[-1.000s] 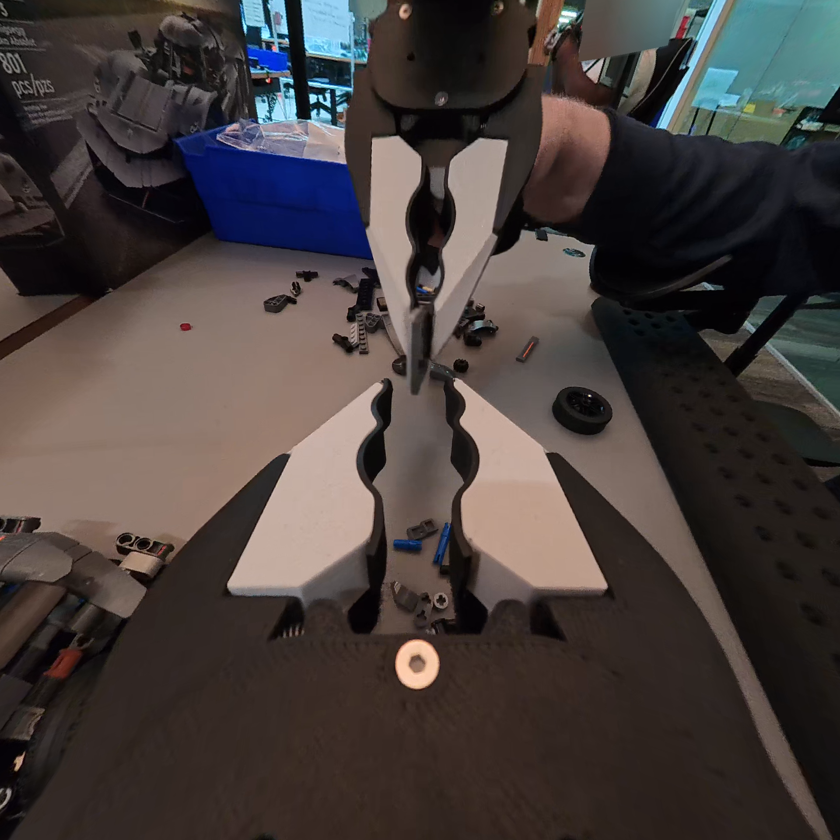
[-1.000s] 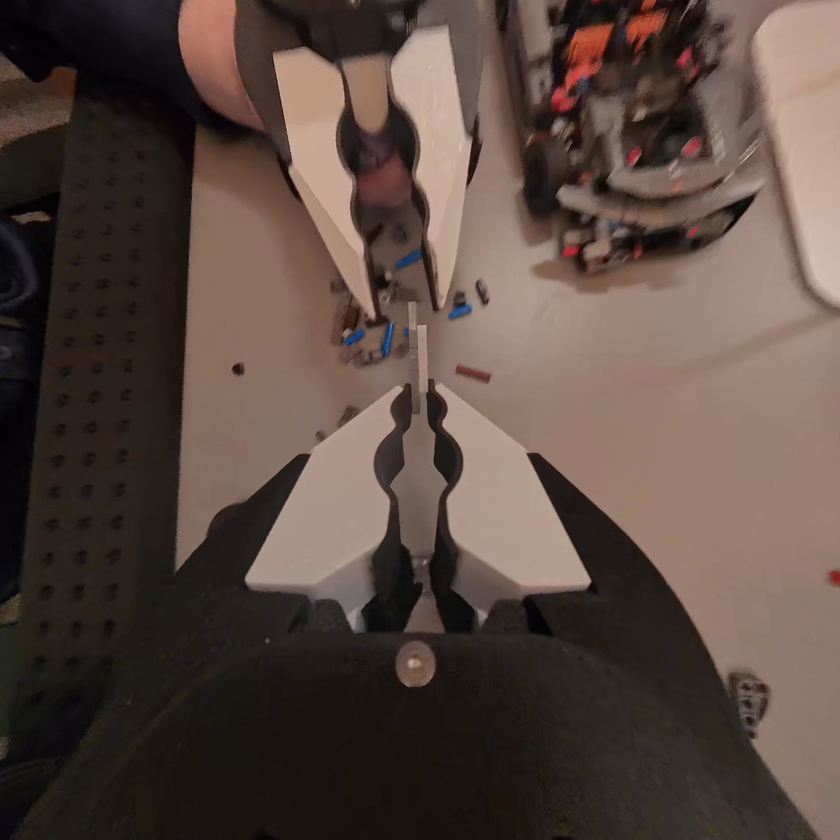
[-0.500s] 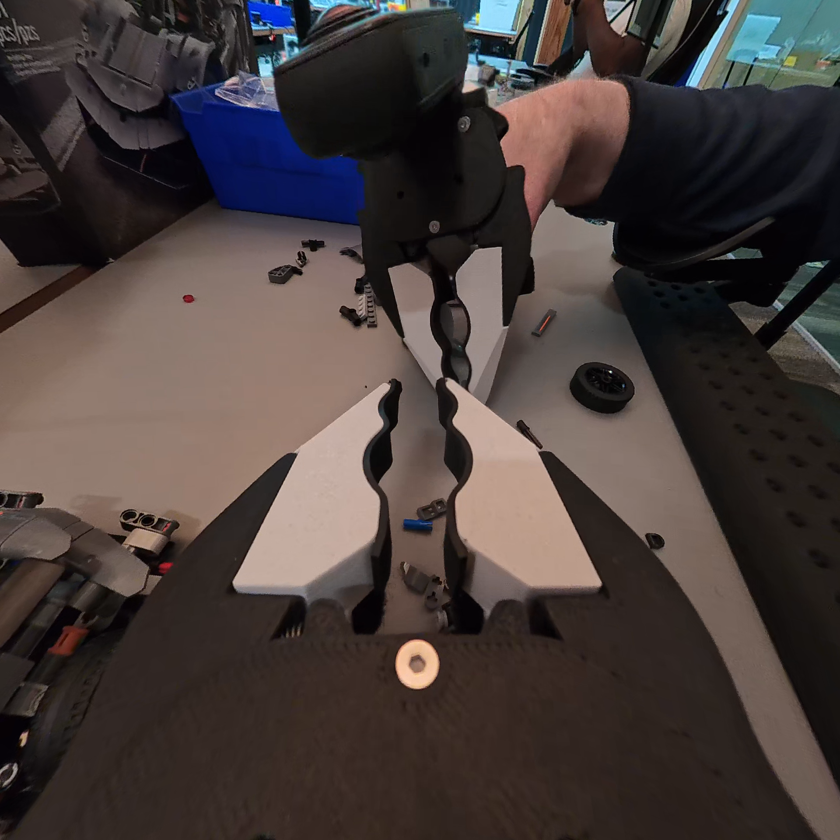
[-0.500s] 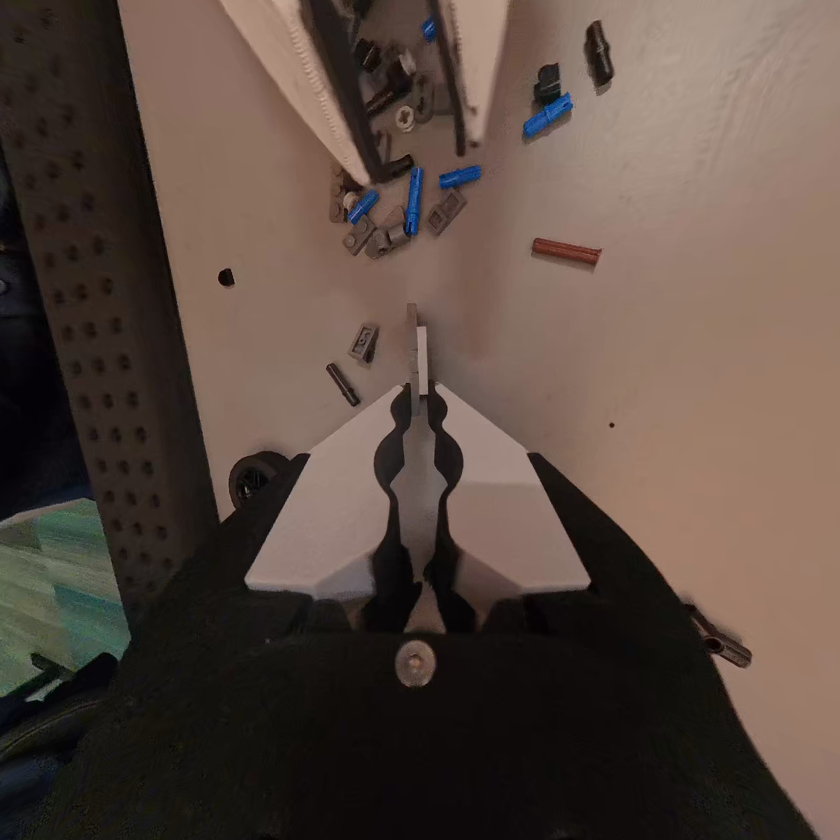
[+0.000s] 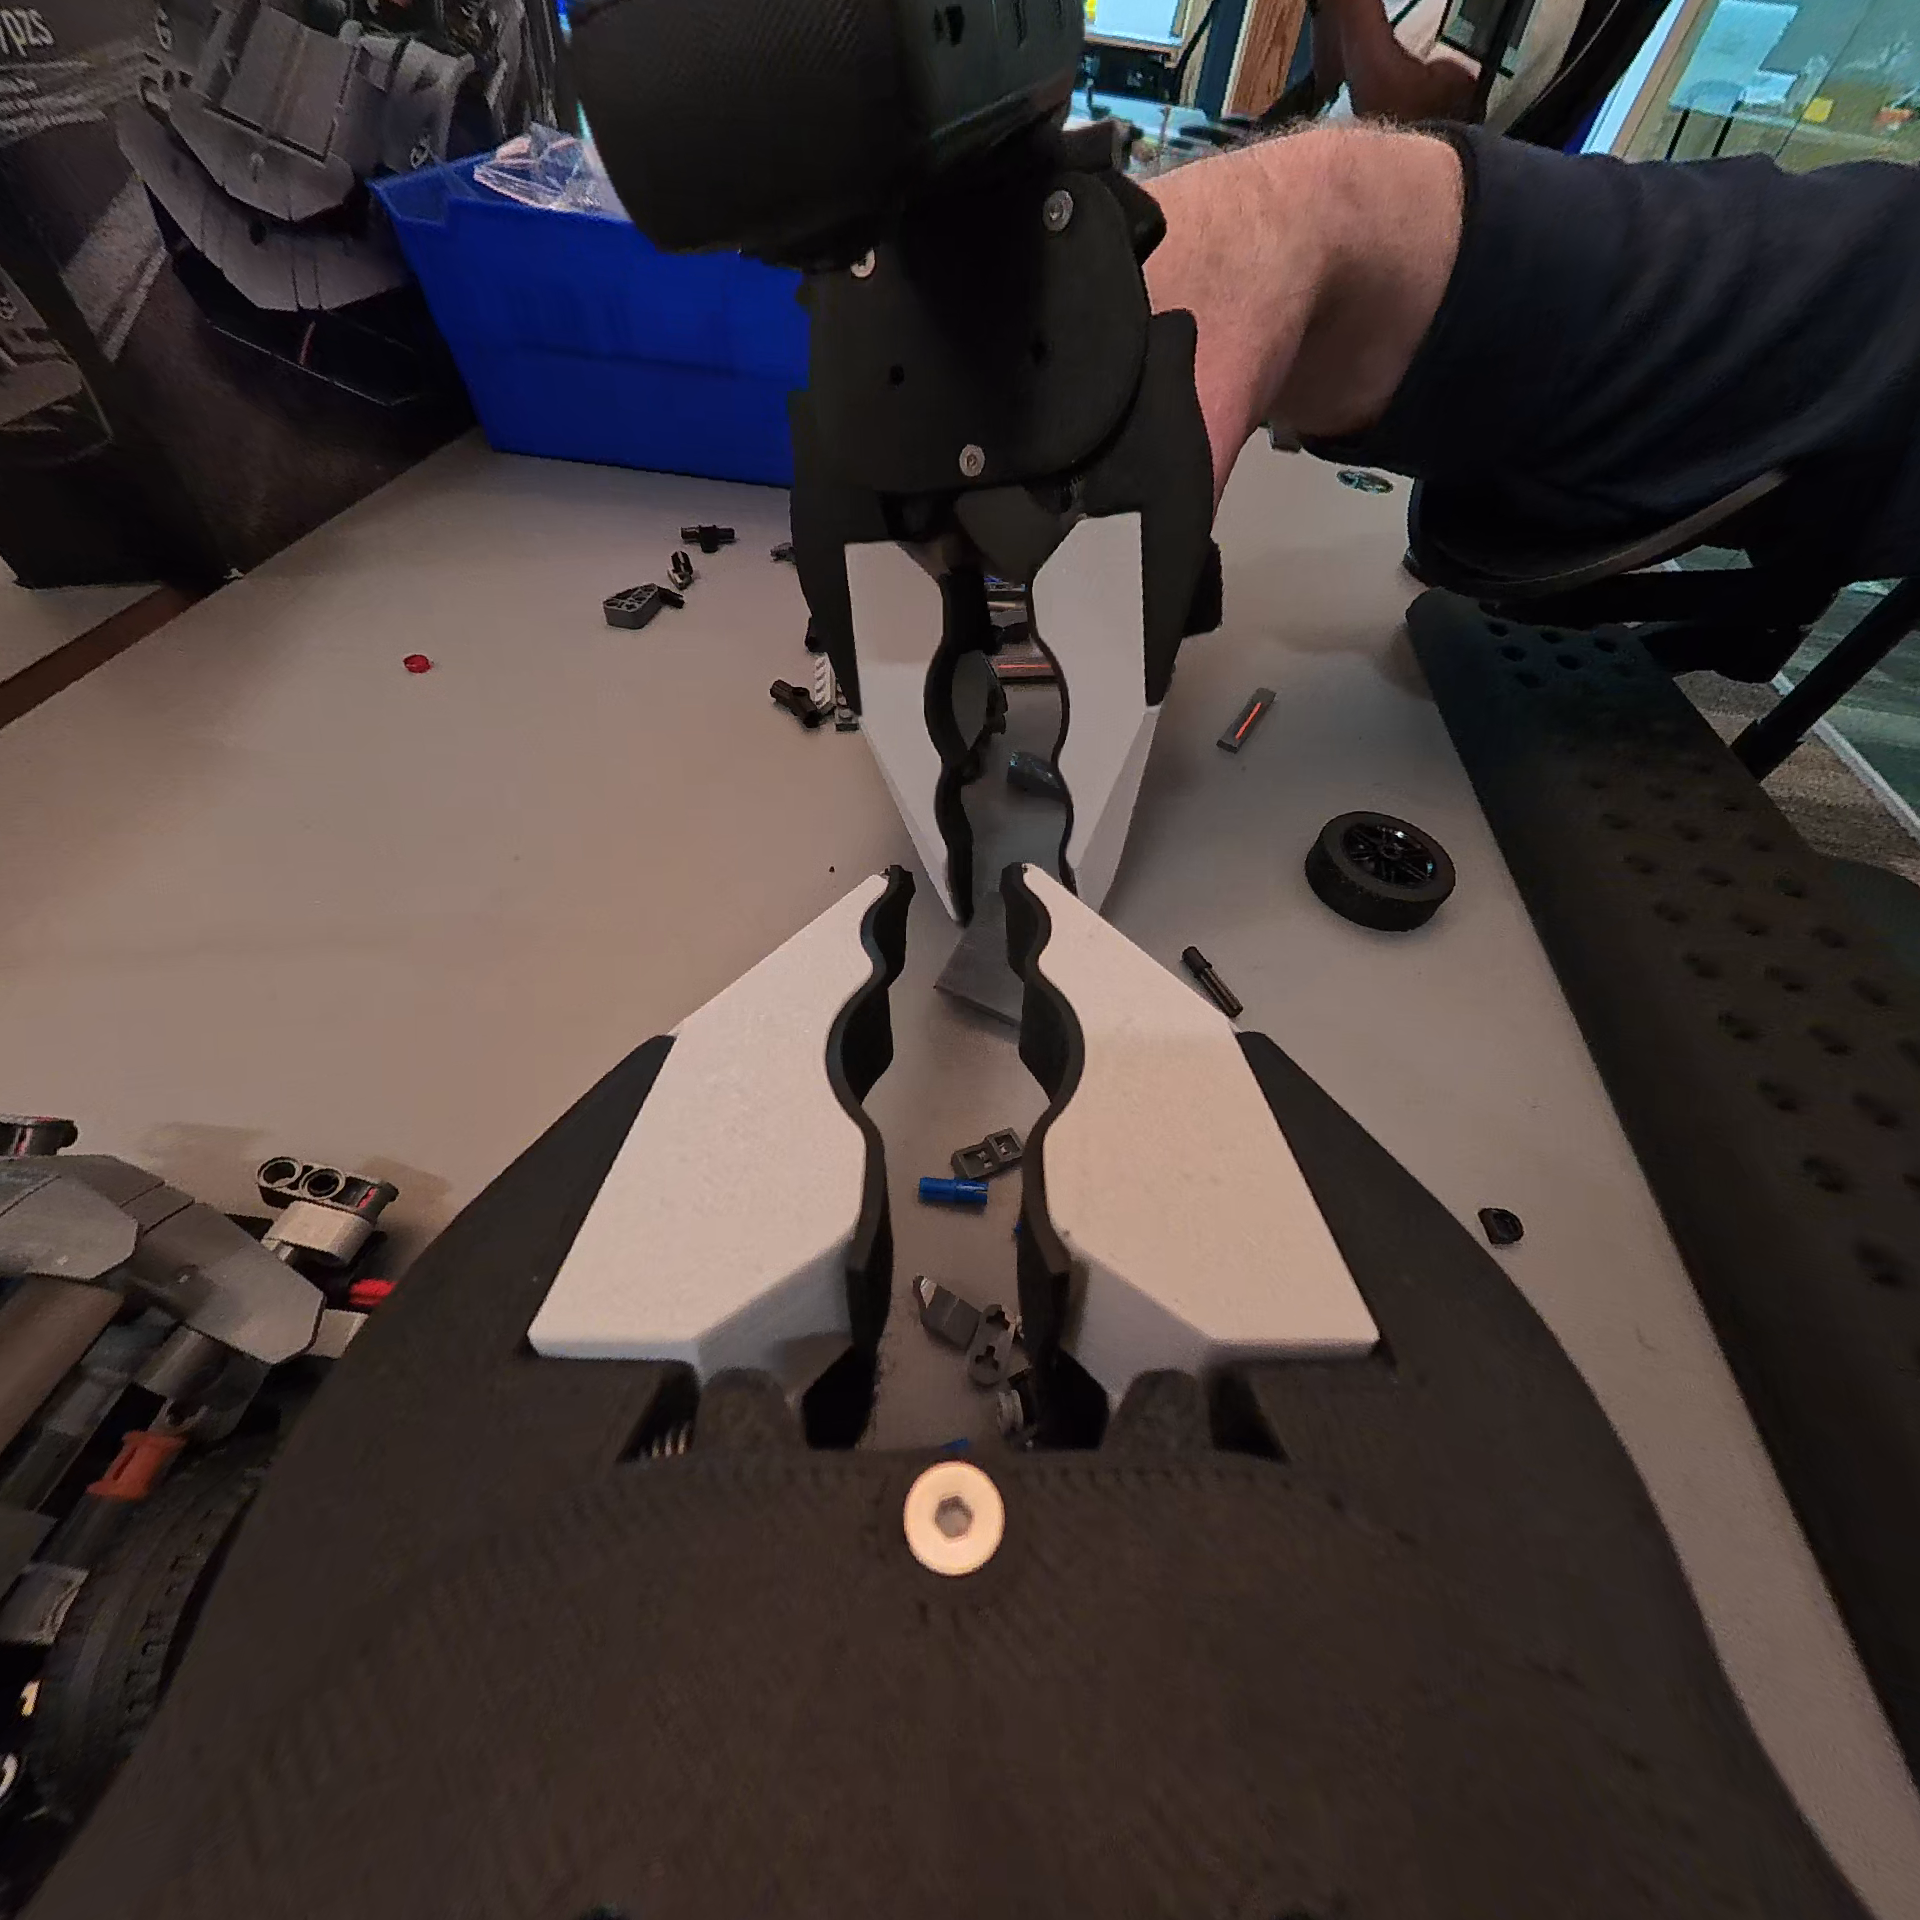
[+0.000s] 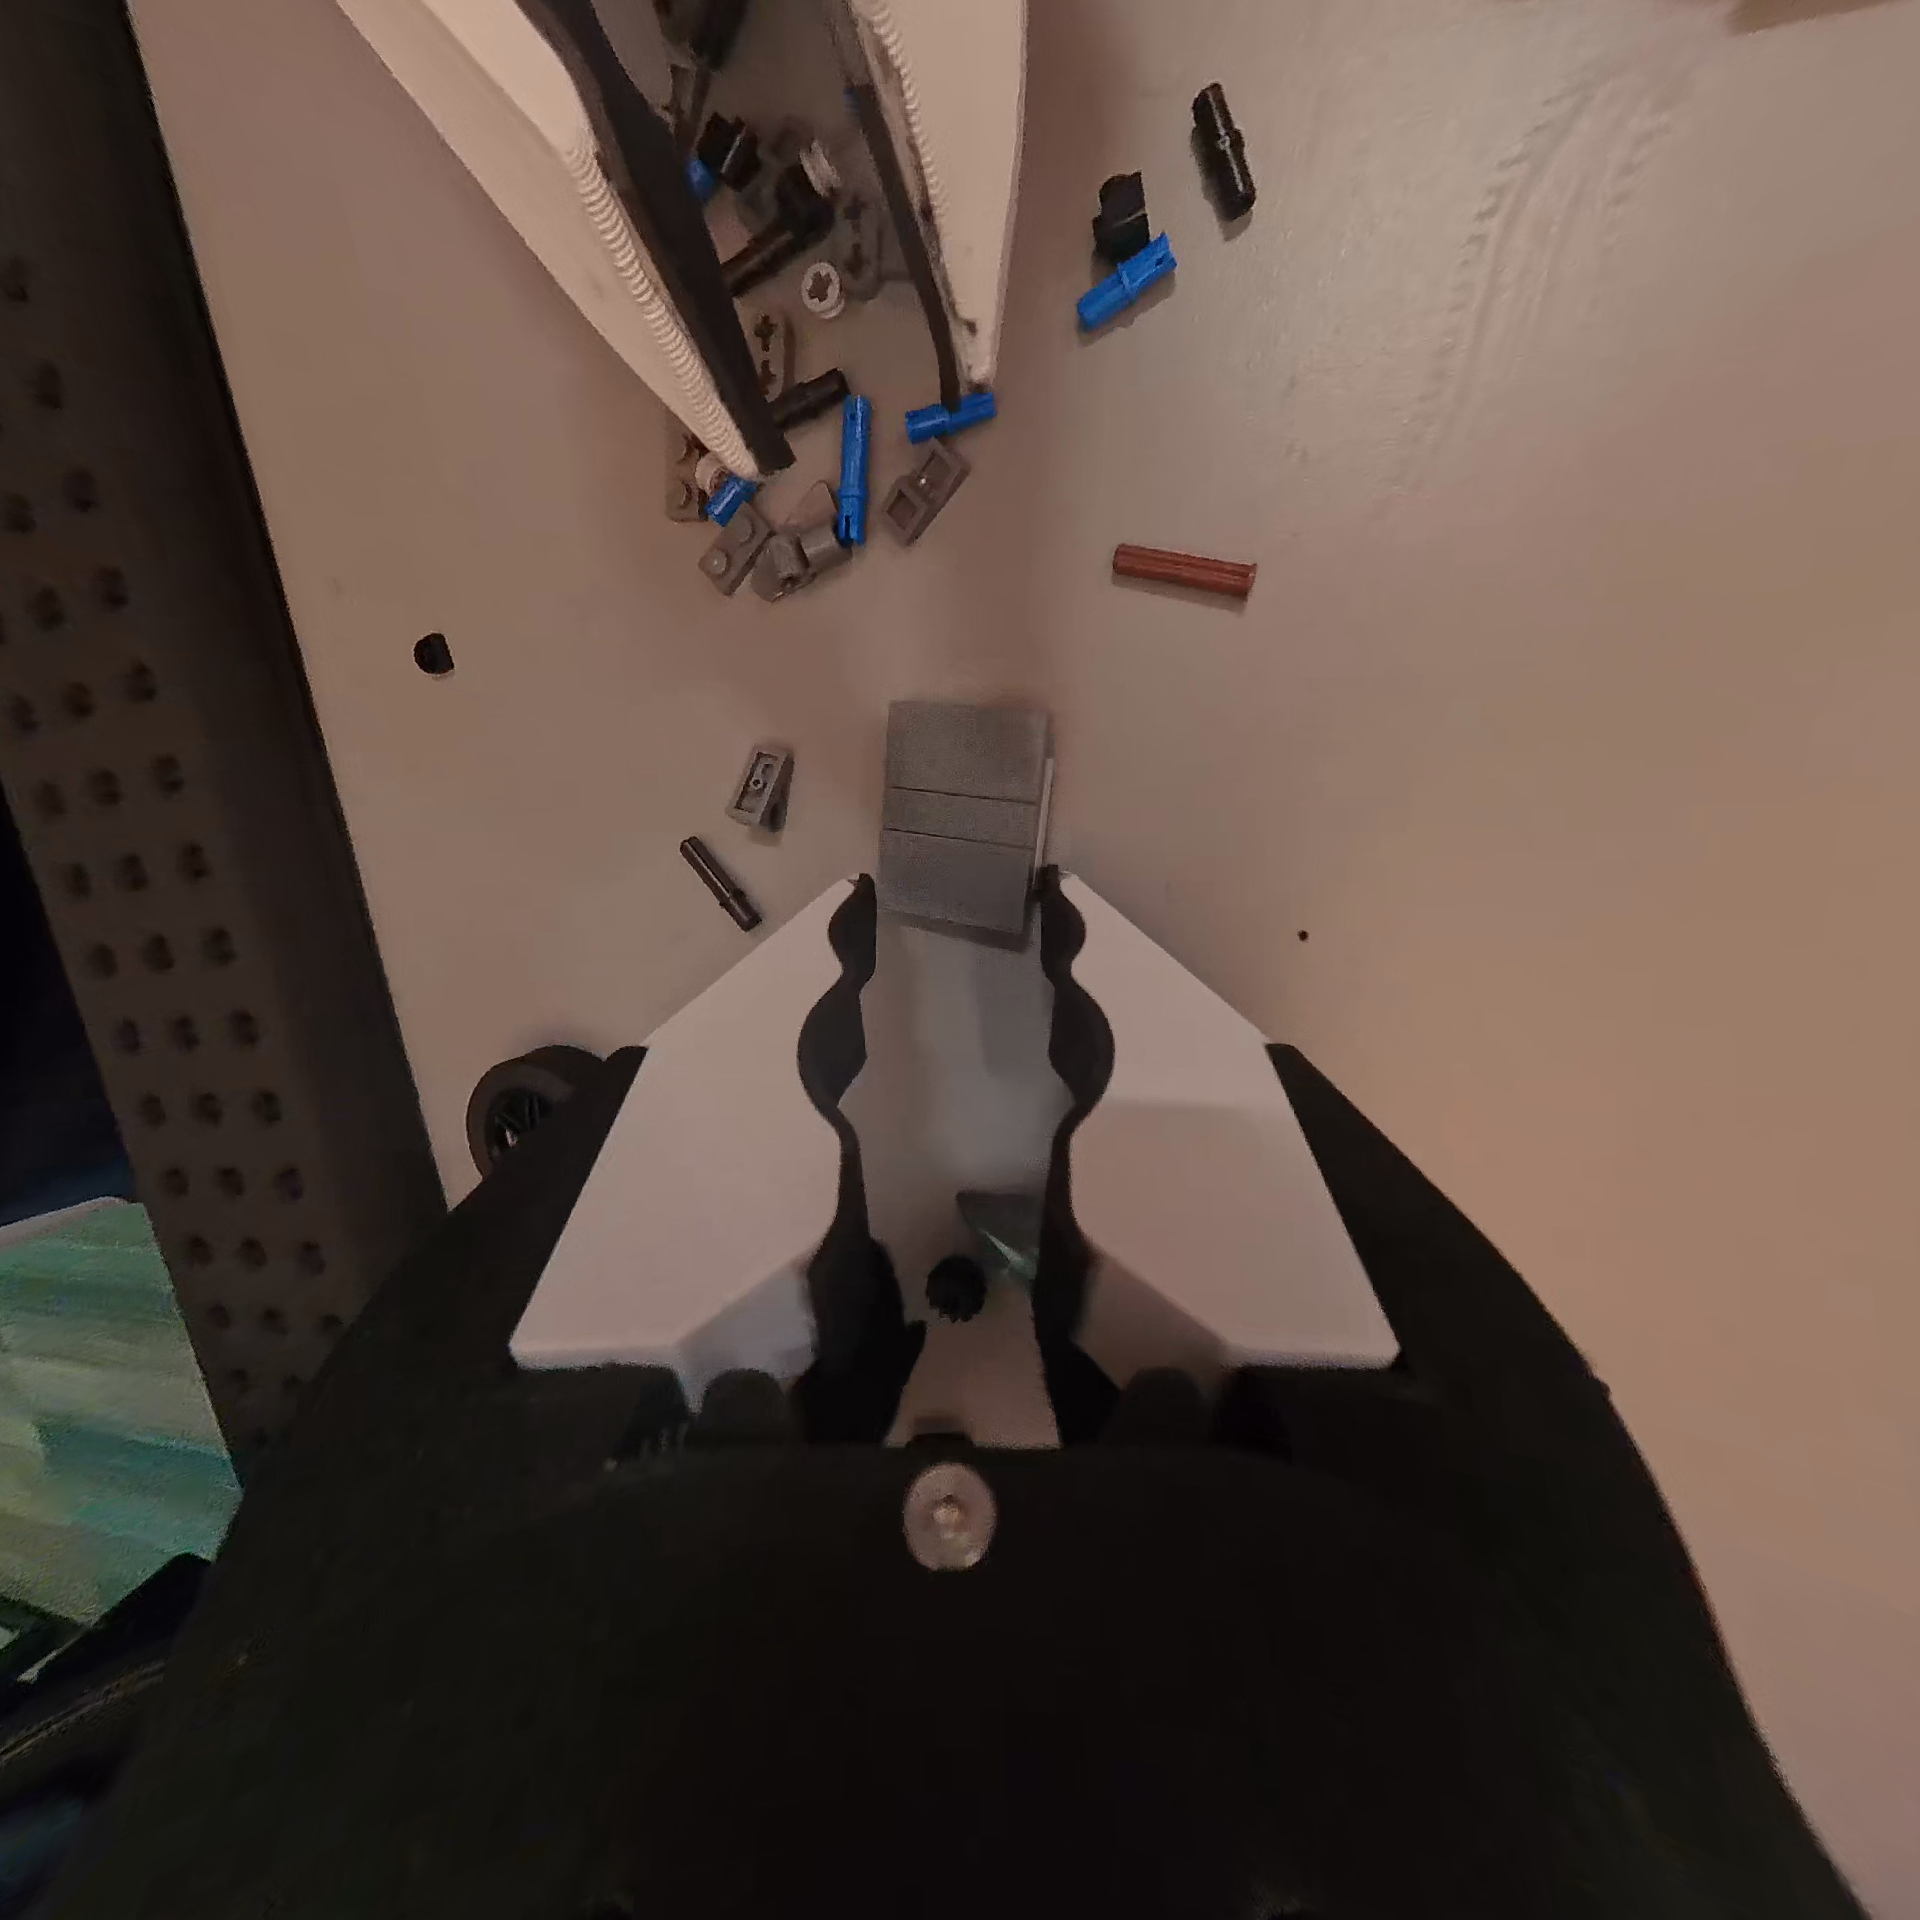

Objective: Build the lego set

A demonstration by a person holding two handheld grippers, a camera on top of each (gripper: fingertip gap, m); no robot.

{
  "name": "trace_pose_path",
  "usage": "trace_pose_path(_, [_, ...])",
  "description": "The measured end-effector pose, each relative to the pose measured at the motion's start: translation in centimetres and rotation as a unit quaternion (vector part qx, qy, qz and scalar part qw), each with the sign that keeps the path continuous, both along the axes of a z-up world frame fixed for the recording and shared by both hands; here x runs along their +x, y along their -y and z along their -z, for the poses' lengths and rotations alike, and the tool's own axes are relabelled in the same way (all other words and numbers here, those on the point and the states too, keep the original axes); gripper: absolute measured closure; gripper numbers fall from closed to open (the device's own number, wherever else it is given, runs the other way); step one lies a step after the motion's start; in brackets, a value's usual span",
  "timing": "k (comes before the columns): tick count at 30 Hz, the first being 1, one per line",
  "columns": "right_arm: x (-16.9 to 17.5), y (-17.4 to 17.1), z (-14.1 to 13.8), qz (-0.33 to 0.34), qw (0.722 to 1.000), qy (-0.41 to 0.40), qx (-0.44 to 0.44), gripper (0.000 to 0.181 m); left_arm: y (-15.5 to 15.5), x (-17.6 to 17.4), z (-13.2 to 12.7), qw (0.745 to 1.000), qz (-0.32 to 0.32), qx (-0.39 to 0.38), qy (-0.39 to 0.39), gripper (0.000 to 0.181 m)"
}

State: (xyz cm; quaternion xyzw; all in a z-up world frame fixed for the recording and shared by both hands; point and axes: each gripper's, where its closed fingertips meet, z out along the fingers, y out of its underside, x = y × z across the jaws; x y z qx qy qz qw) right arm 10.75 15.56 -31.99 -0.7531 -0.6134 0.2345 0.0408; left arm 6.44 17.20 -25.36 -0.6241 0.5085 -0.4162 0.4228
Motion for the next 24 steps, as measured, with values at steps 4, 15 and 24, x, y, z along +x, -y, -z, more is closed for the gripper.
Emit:
trace_pose_path(4, [0.0,-0.4,-0.2,-0.003,1.0,-0.002,0.019,0.143,0.0,0.0,0.0,1.0,-0.001,0.0,-0.001,0.164])
trace_pose_path(15, [-0.3,-3.6,-3.9,0.041,0.991,-0.063,0.112,0.144,-0.5,-0.2,0.0,1.0,-0.017,0.023,-0.007,0.154])
trace_pose_path(24, [4.0,-8.5,-9.7,0.198,0.951,-0.144,0.187,0.144,-0.4,-0.3,-0.1,0.999,-0.021,0.034,-0.016,0.152])
